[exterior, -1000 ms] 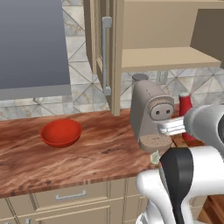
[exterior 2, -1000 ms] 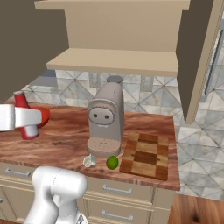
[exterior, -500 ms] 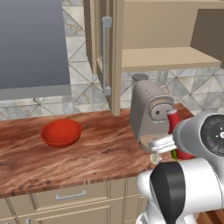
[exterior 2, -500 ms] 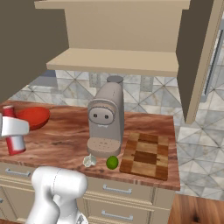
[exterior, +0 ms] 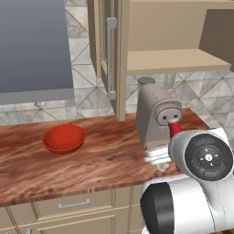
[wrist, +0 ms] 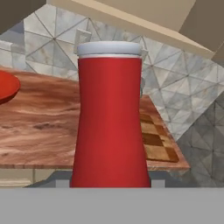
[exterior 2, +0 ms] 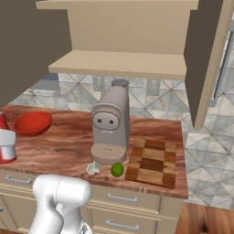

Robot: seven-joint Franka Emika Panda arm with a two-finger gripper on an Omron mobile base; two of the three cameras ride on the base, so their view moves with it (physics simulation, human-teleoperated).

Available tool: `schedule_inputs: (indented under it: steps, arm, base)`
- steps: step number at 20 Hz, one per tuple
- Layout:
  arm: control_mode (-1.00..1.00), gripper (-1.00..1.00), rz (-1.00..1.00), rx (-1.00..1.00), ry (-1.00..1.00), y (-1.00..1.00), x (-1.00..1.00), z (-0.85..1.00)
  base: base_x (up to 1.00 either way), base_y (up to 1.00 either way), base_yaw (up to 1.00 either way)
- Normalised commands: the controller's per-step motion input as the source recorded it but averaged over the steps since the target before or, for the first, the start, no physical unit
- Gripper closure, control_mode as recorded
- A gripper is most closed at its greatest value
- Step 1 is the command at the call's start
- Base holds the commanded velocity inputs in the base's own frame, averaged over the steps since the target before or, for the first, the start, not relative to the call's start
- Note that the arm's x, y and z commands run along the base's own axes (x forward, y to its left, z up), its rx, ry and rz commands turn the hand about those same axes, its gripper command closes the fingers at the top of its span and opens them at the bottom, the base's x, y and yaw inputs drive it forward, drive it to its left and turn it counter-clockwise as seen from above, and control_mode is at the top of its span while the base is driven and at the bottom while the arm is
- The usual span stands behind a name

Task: Open the cabinet. Place the bowl and condiment on the counter. Then place the lime and garlic on the cutting board.

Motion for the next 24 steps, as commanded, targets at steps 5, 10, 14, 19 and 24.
schedule_inputs:
  steps: [5,10,14,19,24]
  arm:
    - [-1.00,1.00,-0.13,0.00,-0.01,0.35,0.00,-0.24]
    - [-1.00,1.00,-0.13,0.00,-0.01,0.45,0.01,-0.25]
    - [-1.00,1.00,-0.12,0.00,-0.14,0.24,0.14,-0.09]
    - [-1.00,1.00,-0.15,0.01,-0.20,0.05,0.18,-0.04]
    - [-1.00,1.00,-0.04,0.06,-0.03,0.00,0.26,-0.14]
  base:
    - [0.00,0.00,0.00]
    - [0.00,0.00,0.00]
    - [0.00,0.00,0.00]
    - [0.00,0.00,0.00]
    - [0.00,0.00,0.00]
